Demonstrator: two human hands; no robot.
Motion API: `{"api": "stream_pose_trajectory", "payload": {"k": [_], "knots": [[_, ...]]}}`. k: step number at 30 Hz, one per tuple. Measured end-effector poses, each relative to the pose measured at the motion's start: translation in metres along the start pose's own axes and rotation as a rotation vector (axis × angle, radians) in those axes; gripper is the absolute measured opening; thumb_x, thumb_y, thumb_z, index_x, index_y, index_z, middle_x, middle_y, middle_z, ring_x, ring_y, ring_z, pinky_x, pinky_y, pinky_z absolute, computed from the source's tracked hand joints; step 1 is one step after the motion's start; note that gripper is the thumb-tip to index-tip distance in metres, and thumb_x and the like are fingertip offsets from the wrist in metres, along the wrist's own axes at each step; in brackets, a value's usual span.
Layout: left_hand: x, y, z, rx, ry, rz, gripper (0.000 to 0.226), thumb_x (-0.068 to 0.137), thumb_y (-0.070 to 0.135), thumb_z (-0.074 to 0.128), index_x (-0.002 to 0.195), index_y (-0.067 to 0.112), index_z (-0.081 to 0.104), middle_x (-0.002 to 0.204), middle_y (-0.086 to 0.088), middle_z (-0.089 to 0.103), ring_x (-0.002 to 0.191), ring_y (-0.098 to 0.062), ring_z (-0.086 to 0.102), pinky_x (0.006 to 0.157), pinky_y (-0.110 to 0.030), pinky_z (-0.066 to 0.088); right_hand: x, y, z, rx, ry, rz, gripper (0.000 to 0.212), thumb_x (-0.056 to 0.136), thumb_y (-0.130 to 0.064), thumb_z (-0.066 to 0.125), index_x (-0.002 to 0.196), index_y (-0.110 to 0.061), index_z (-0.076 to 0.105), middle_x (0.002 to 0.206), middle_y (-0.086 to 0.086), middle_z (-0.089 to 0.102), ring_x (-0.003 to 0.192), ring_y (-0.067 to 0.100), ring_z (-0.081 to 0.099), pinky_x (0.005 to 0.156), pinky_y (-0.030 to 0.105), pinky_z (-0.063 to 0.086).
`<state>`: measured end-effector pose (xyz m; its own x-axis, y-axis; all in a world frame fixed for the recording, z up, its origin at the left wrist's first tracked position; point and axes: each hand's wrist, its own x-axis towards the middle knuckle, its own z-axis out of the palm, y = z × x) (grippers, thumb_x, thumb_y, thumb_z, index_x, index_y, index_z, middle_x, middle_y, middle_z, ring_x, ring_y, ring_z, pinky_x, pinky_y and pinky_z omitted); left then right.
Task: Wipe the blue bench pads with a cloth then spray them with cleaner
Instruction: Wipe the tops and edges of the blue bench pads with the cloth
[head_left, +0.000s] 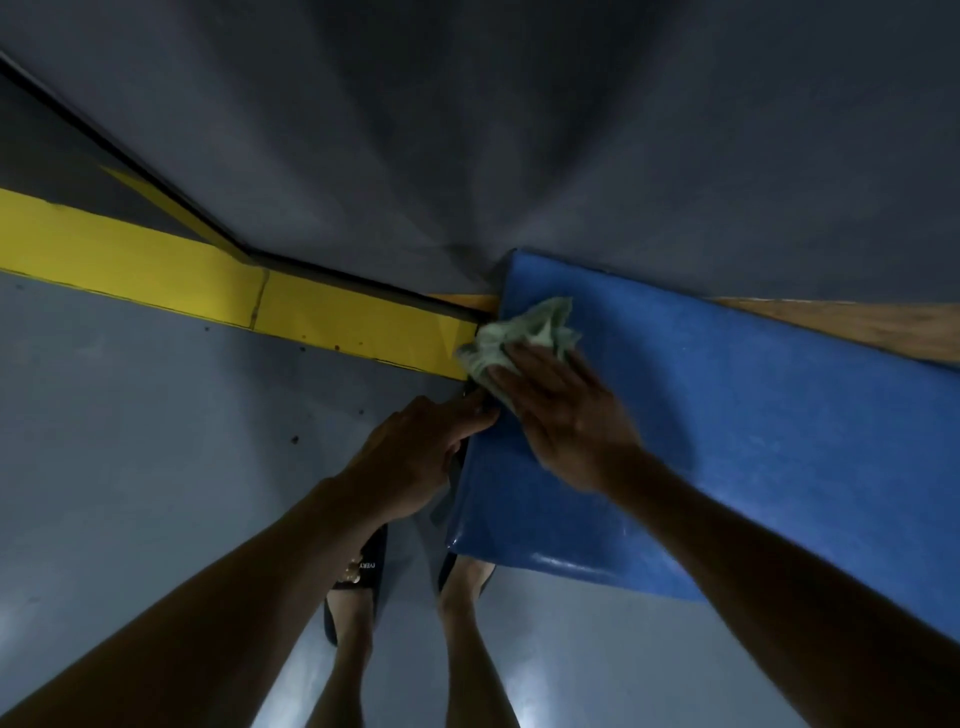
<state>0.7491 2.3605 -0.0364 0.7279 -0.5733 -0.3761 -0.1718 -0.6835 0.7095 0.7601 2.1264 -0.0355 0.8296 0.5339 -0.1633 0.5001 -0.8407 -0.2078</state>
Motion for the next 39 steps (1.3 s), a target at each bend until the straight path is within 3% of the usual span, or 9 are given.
{"api": "stream_pose_trajectory", "payload": {"k": [4, 10, 14, 18, 26, 29, 33, 36, 39], "knots": [[-0.007, -0.001, 0.006, -0.031, 0.057, -0.037, 0.056, 0.097, 0.004, 0.051, 0.145, 0.03, 0.045, 0.157, 0.007, 0.036, 0.129, -0.024, 0.052, 0.099, -0.044, 0.05, 0.073, 0.044, -0.016, -0.112, -0.011, 0.052, 0.054, 0.097, -0.03, 0.038, 0.149, -0.021, 0.045, 0.156, 0.008, 0.039, 0.143, 0.03, 0.039, 0.115, 0.058, 0.029], [-0.025, -0.007, 0.003, 0.032, 0.065, -0.127, 0.049, 0.101, 0.011, 0.046, 0.139, 0.041, 0.048, 0.141, 0.011, 0.055, 0.114, -0.018, 0.053, 0.092, -0.042, 0.05, 0.024, -0.014, 0.004, 0.089, 0.122, 0.183, 0.051, 0.099, -0.024, 0.038, 0.149, -0.017, 0.046, 0.16, 0.009, 0.035, 0.15, 0.03, 0.025, 0.122, 0.051, 0.023], [-0.044, -0.023, 0.004, 0.022, 0.01, -0.176, 0.036, 0.1, 0.015, 0.048, 0.118, 0.041, 0.064, 0.126, 0.014, 0.066, 0.111, -0.009, 0.06, 0.09, -0.041, 0.054, -0.06, -0.073, 0.016, 0.124, -0.025, -0.062, 0.058, 0.097, -0.017, 0.048, 0.154, -0.017, 0.037, 0.163, 0.007, 0.028, 0.153, 0.029, 0.019, 0.123, 0.05, 0.021], [-0.057, -0.027, 0.004, 0.03, -0.031, -0.196, 0.038, 0.1, 0.012, 0.047, 0.116, 0.041, 0.066, 0.125, 0.016, 0.066, 0.109, -0.011, 0.061, 0.087, -0.04, 0.054, -0.046, -0.04, 0.004, -0.003, -0.13, -0.343, 0.067, 0.094, -0.018, 0.05, 0.156, -0.028, 0.026, 0.163, 0.001, 0.028, 0.15, 0.022, 0.027, 0.124, 0.046, 0.015], [-0.059, -0.028, 0.008, 0.027, -0.071, -0.205, 0.043, 0.099, 0.008, 0.043, 0.121, 0.039, 0.062, 0.123, 0.009, 0.066, 0.113, -0.013, 0.054, 0.092, -0.04, 0.049, 0.051, -0.002, 0.003, -0.029, 0.123, 0.138, 0.049, 0.095, -0.026, 0.04, 0.141, -0.015, 0.056, 0.152, 0.01, 0.046, 0.143, 0.035, 0.04, 0.113, 0.055, 0.034], [-0.062, -0.028, 0.012, 0.011, -0.075, -0.216, 0.039, 0.101, 0.012, 0.043, 0.118, 0.039, 0.065, 0.126, 0.012, 0.065, 0.114, -0.013, 0.056, 0.093, -0.038, 0.05, -0.001, -0.064, 0.022, 0.076, 0.156, 0.079, 0.049, 0.091, -0.014, 0.049, 0.139, -0.013, 0.057, 0.147, 0.012, 0.051, 0.141, 0.037, 0.04, 0.112, 0.06, 0.035], [-0.07, -0.022, 0.009, 0.017, -0.079, -0.157, 0.034, 0.101, 0.015, 0.044, 0.11, 0.035, 0.069, 0.123, 0.011, 0.067, 0.112, -0.014, 0.059, 0.093, -0.038, 0.05, -0.076, -0.129, 0.028, -0.019, -0.147, -0.145, 0.064, 0.089, -0.027, 0.053, 0.151, -0.021, 0.039, 0.155, 0.004, 0.042, 0.148, 0.029, 0.03, 0.123, 0.053, 0.019], [-0.078, -0.032, 0.008, 0.007, -0.09, -0.181, 0.035, 0.101, 0.017, 0.042, 0.111, 0.041, 0.065, 0.123, 0.014, 0.066, 0.109, -0.012, 0.059, 0.09, -0.039, 0.051, -0.065, -0.106, 0.021, -0.104, -0.25, -0.303, 0.06, 0.092, -0.027, 0.044, 0.152, -0.025, 0.038, 0.158, 0.001, 0.038, 0.15, 0.026, 0.027, 0.125, 0.051, 0.012], [-0.086, -0.043, 0.007, 0.015, -0.109, -0.223, 0.039, 0.099, 0.018, 0.041, 0.115, 0.047, 0.061, 0.124, 0.014, 0.064, 0.111, -0.01, 0.059, 0.091, -0.039, 0.052, -0.015, -0.063, 0.012, -0.071, -0.083, -0.118, 0.057, 0.091, -0.015, 0.046, 0.147, -0.023, 0.05, 0.155, 0.002, 0.044, 0.147, 0.028, 0.035, 0.12, 0.053, 0.026]]}}
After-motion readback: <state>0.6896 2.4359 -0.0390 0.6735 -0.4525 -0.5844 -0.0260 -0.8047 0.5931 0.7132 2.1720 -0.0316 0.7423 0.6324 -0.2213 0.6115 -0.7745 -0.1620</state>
